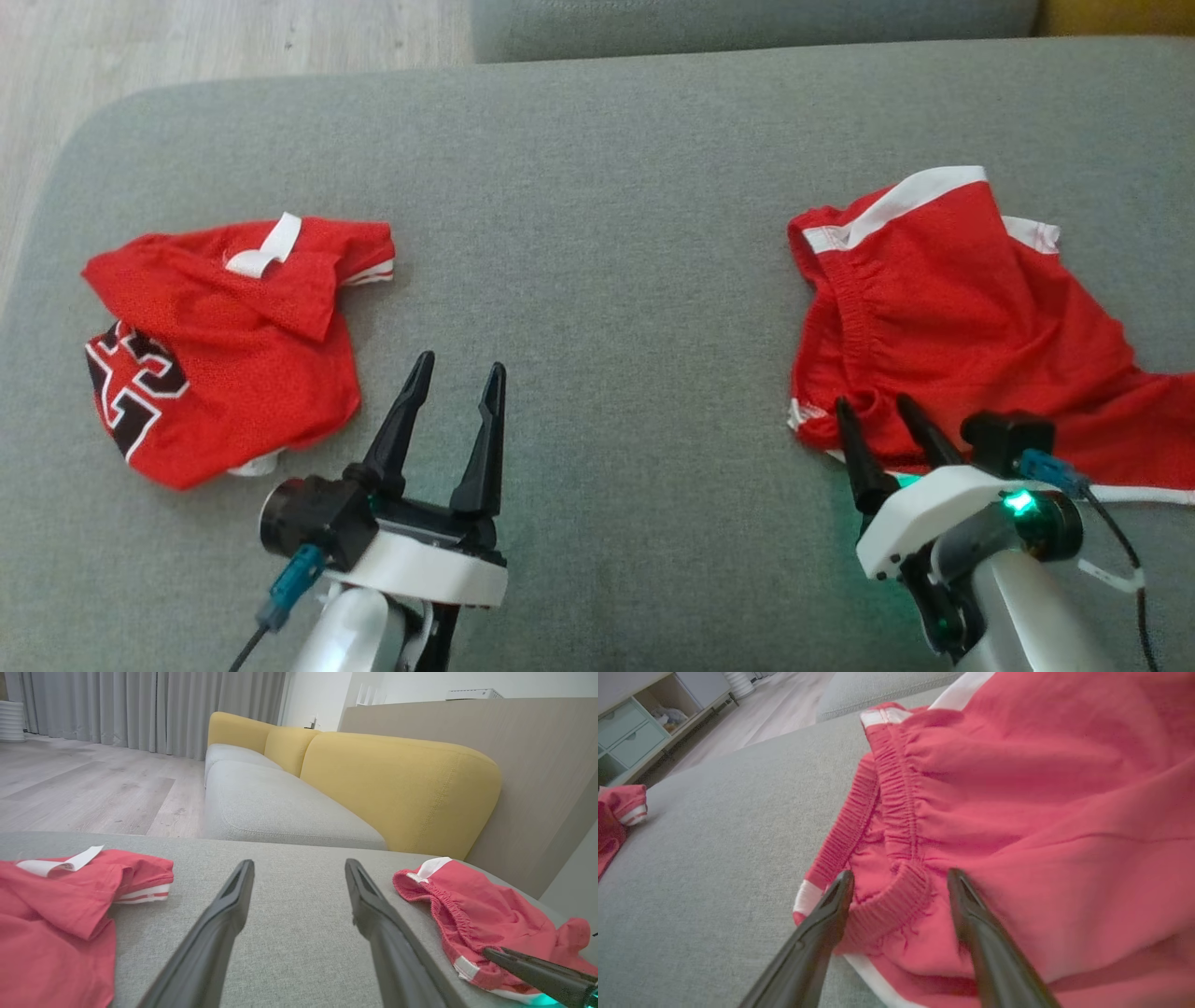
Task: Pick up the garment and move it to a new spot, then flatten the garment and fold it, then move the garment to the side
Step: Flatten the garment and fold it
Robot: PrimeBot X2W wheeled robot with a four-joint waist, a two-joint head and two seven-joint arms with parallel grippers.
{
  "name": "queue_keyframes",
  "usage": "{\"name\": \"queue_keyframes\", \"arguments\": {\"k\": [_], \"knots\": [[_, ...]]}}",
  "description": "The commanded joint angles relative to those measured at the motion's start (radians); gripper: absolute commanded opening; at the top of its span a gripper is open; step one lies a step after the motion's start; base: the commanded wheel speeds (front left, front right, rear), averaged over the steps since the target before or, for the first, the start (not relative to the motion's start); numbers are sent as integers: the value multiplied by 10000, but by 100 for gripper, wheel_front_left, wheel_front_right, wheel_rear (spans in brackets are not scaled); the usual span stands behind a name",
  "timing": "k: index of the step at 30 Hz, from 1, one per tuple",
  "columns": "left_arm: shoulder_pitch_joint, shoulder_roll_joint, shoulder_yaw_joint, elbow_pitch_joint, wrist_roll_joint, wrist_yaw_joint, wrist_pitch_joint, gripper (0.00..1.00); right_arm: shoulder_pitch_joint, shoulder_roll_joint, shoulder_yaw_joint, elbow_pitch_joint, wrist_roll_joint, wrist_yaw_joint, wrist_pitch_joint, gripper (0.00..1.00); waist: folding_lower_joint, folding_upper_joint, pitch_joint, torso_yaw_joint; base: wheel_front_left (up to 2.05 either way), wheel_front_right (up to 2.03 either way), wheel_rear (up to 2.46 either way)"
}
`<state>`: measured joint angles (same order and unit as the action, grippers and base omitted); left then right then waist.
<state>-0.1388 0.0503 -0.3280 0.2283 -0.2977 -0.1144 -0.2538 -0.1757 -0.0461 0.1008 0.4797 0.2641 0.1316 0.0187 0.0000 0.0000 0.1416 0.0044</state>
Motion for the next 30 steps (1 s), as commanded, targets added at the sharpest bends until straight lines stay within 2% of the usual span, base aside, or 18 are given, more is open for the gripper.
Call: {"name": "queue_keyframes", "arguments": {"k": [1,3,4,5,6,7,18,25,30], "knots": [[-407,-1,201,-285,40,12,-80,100,-494,-42,297,-133,47,-9,9,100,0,0,82,60,0,0,0],[-444,-1,180,-285,20,21,-80,100,-608,-42,271,65,200,-9,88,100,0,0,142,106,0,0,0],[-463,-1,171,-280,9,23,-80,100,-668,-42,243,180,250,-9,144,97,0,0,160,130,0,0,0],[-478,-1,165,-276,-7,31,-80,100,-725,-42,213,282,265,-9,177,58,0,0,173,151,0,0,0],[-492,-1,159,-274,-24,36,-80,100,-778,-42,170,374,268,-9,188,33,0,0,182,173,0,0,0],[-506,-1,151,-272,-37,43,-80,100,-828,-42,130,455,268,-9,186,0,0,0,192,195,0,0,0],[-544,-1,128,-240,-101,91,-80,100,-1460,-42,244,340,65,-9,-547,0,0,0,160,281,0,0,0],[-620,-1,42,-256,-153,97,-80,100,-2136,-41,916,46,-453,-9,-671,0,0,0,235,437,0,0,0],[-661,-1,-24,-265,-208,115,-80,100,-2774,-41,1518,290,-661,-9,-645,0,0,0,322,634,0,0,0]]}}
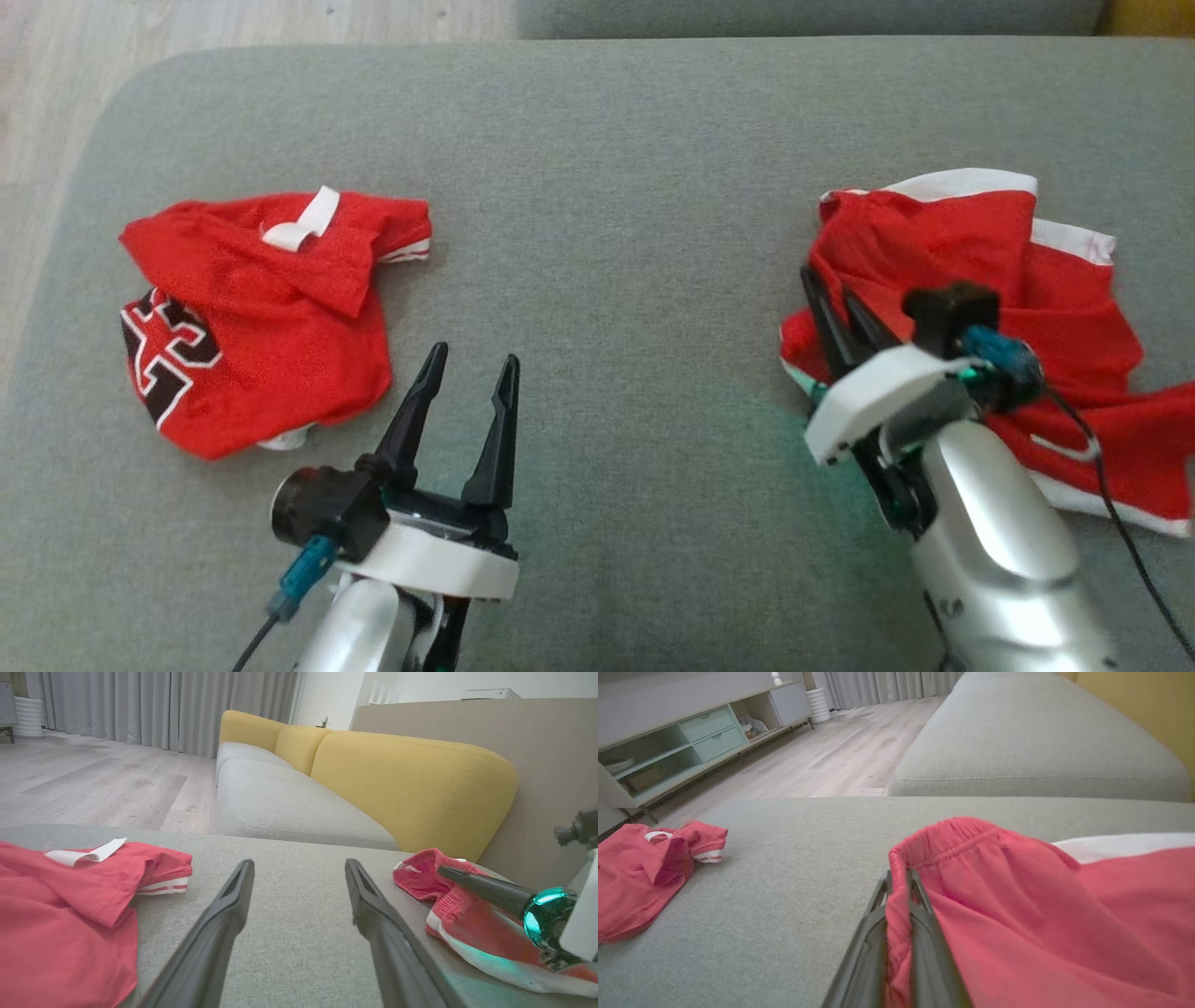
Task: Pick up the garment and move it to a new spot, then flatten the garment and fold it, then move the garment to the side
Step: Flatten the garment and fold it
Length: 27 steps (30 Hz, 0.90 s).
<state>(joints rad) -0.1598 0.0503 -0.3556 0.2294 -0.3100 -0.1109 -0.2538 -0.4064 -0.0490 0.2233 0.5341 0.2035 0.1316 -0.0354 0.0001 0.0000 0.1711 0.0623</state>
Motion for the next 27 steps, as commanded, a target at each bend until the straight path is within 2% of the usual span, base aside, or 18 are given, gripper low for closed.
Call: {"name": "queue_keyframes", "arguments": {"k": [1,5,7,12,16,27], "knots": [[-455,-1,239,-275,-97,83,-80,100,-602,-13,392,-148,-77,-9,-107,0,-1,0,42,96,0,0,0],[-463,-1,220,-276,-133,98,-80,100,-967,-13,514,289,-69,-9,-171,0,-1,0,84,198,0,0,0],[-472,-1,220,-286,-149,105,-80,100,-1168,-13,545,569,-182,-9,-333,100,-1,0,117,241,0,0,0],[-429,-1,373,-303,-104,146,-80,100,-1221,-13,591,890,-322,-9,-1086,100,-1,0,105,78,0,0,0],[-405,-1,511,-304,-16,122,-80,100,-828,-13,196,751,-443,-9,-1768,100,-1,0,-57,-270,0,0,0],[-228,-1,828,-340,176,25,-80,100,1831,-12,-1551,-1476,-1246,-9,-2251,100,-1,0,-480,-1629,0,0,0]]}}
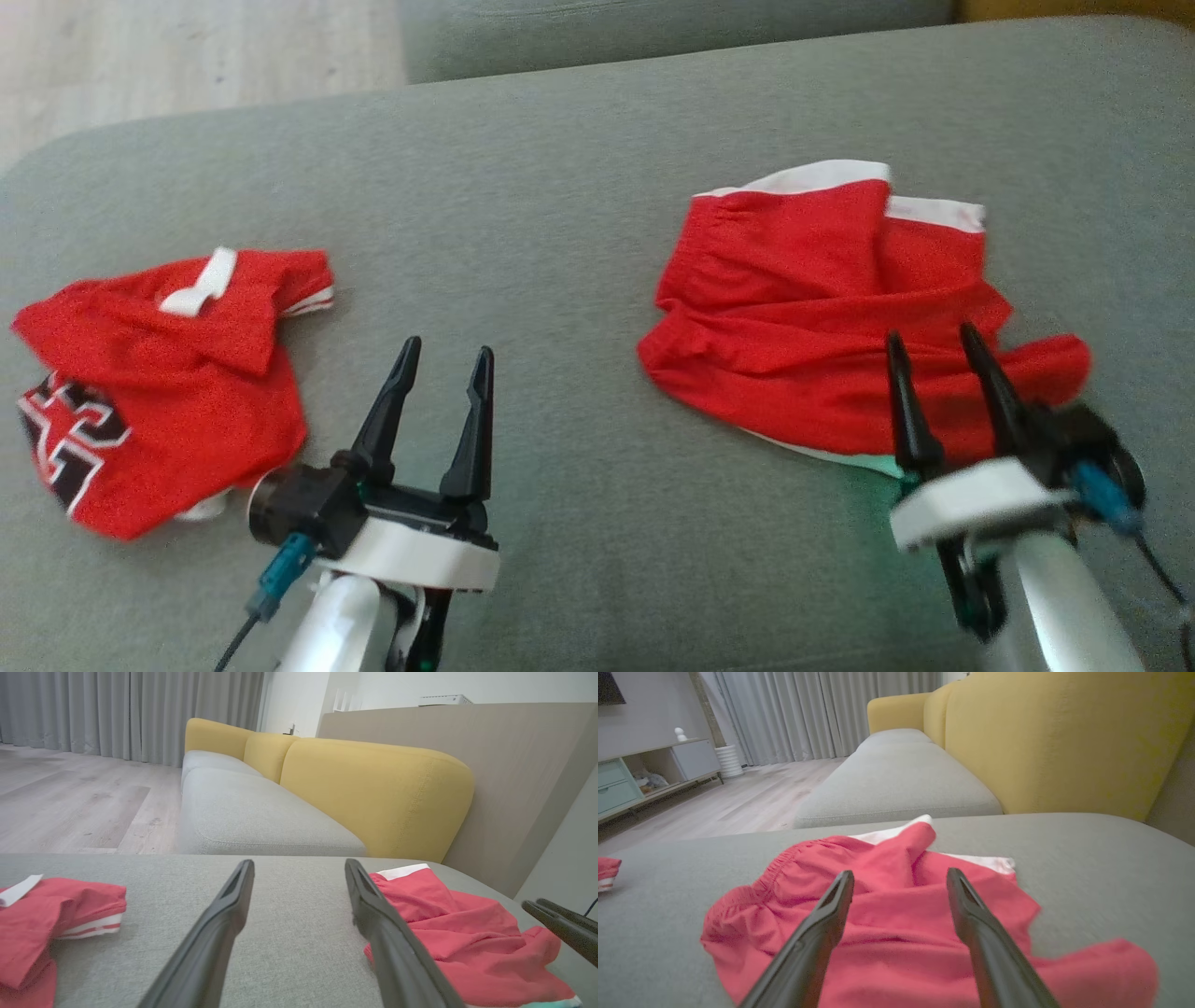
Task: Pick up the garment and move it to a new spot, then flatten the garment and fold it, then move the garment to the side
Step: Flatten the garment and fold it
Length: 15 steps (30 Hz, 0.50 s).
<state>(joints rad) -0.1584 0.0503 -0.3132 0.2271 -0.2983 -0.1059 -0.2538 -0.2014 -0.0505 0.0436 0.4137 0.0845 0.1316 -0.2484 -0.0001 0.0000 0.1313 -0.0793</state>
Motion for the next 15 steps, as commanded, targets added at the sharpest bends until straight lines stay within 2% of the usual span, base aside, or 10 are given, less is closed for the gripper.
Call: {"name": "queue_keyframes", "arguments": {"k": [1,5,10,15], "knots": [[-233,-1,420,-311,64,-34,-80,100,83,3,133,-450,-69,-9,-123,100,1,0,-87,-334,0,0,0],[-262,-1,397,-303,64,-69,-80,100,1158,3,-164,-799,49,-9,-126,100,1,0,9,-796,0,0,0],[-333,-1,354,-264,116,-97,-80,100,1275,3,-276,-898,194,-9,-91,100,1,0,149,-1031,0,0,0],[-410,-1,348,-195,179,-131,-80,100,1150,3,-1303,-458,-40,-9,476,100,1,0,235,-1075,0,0,0]]}}
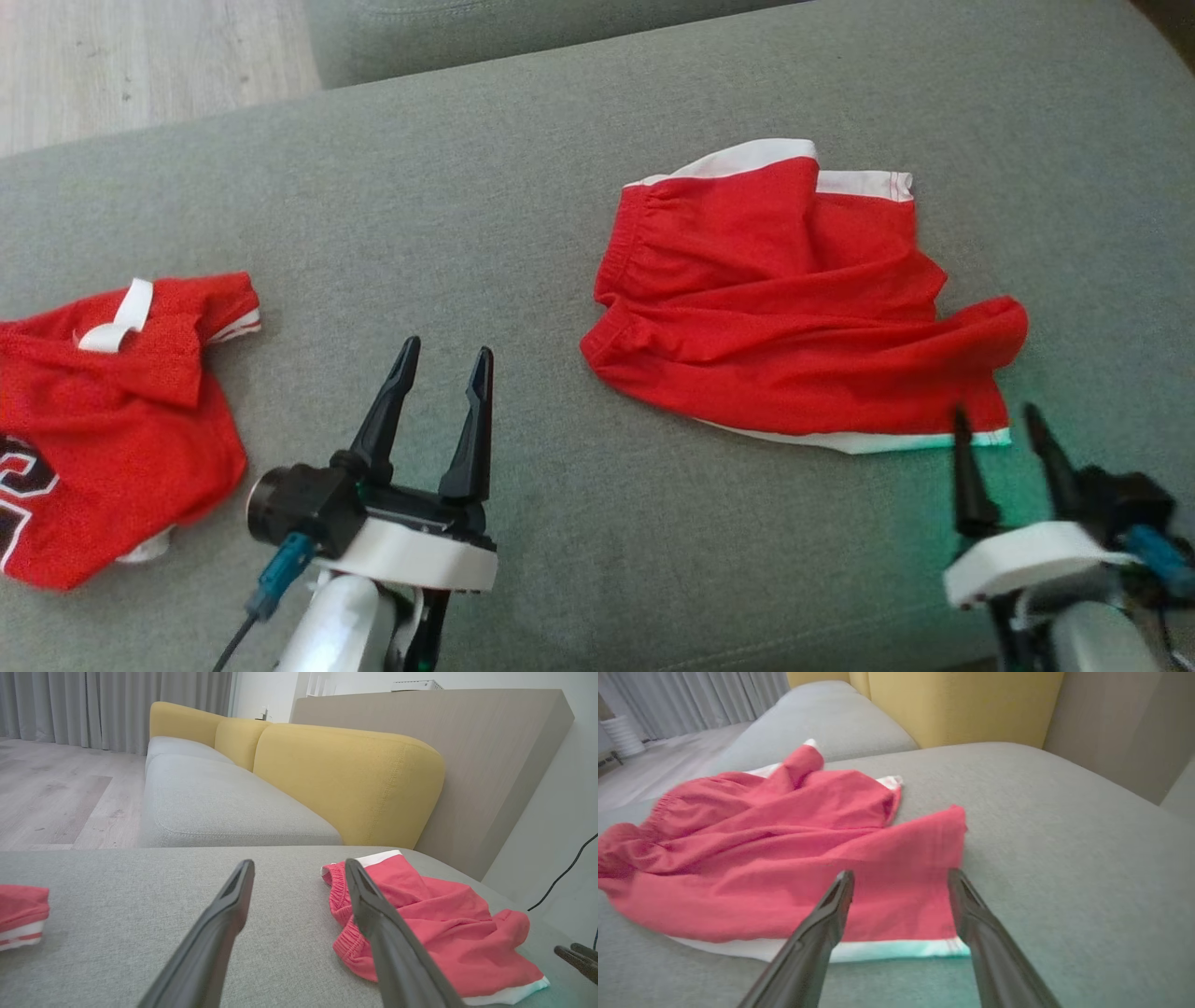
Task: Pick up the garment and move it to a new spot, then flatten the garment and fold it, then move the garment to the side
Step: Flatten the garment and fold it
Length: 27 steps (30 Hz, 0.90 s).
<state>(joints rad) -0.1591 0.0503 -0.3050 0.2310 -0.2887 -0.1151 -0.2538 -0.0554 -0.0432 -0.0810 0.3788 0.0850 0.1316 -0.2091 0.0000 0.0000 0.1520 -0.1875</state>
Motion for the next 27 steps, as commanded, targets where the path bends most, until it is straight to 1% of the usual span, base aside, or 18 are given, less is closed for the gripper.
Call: {"name": "queue_keyframes", "arguments": {"k": [1,3,4,9,16,20,21,22,23,24,27], "knots": [[-423,-1,257,-227,92,-45,-80,100,-363,-70,-321,34,-66,-9,208,100,0,0,51,18,0,0,0],[-450,-1,229,-223,108,-56,-80,100,-506,-70,-695,352,-62,-9,402,100,0,0,91,48,0,0,0],[-450,-1,229,-223,108,-56,-80,100,-506,-70,-695,352,-62,-9,402,100,0,0,91,48,0,0,0],[-462,-1,192,-207,167,-80,-80,100,-932,-70,-1059,1185,262,-9,692,100,0,0,209,121,0,0,0],[-538,-1,191,-209,247,-108,-80,100,-1438,-70,-1182,2327,150,-9,975,100,0,0,396,186,0,0,0],[-584,-1,184,-186,259,-119,-80,100,-1626,-70,-1089,2770,138,-9,982,99,0,0,436,165,0,0,0],[-587,-1,189,-179,265,-122,-80,100,-1668,-70,-1059,2856,159,-9,960,87,0,0,436,147,0,0,0],[-588,-1,196,-170,273,-124,-80,100,-1708,-70,-1025,2936,184,-9,934,54,0,0,431,126,0,0,0],[-590,-1,207,-159,281,-126,-80,100,-1744,-70,-1002,3008,208,-9,891,10,0,0,427,104,0,0,0],[-594,-1,221,-150,286,-128,-80,100,-1778,-70,-981,3067,216,-9,841,0,0,0,423,81,0,0,0],[-613,-1,253,-142,286,-132,-80,100,-1895,-70,-965,3172,222,-9,660,0,0,0,412,-3,0,0,0]]}}
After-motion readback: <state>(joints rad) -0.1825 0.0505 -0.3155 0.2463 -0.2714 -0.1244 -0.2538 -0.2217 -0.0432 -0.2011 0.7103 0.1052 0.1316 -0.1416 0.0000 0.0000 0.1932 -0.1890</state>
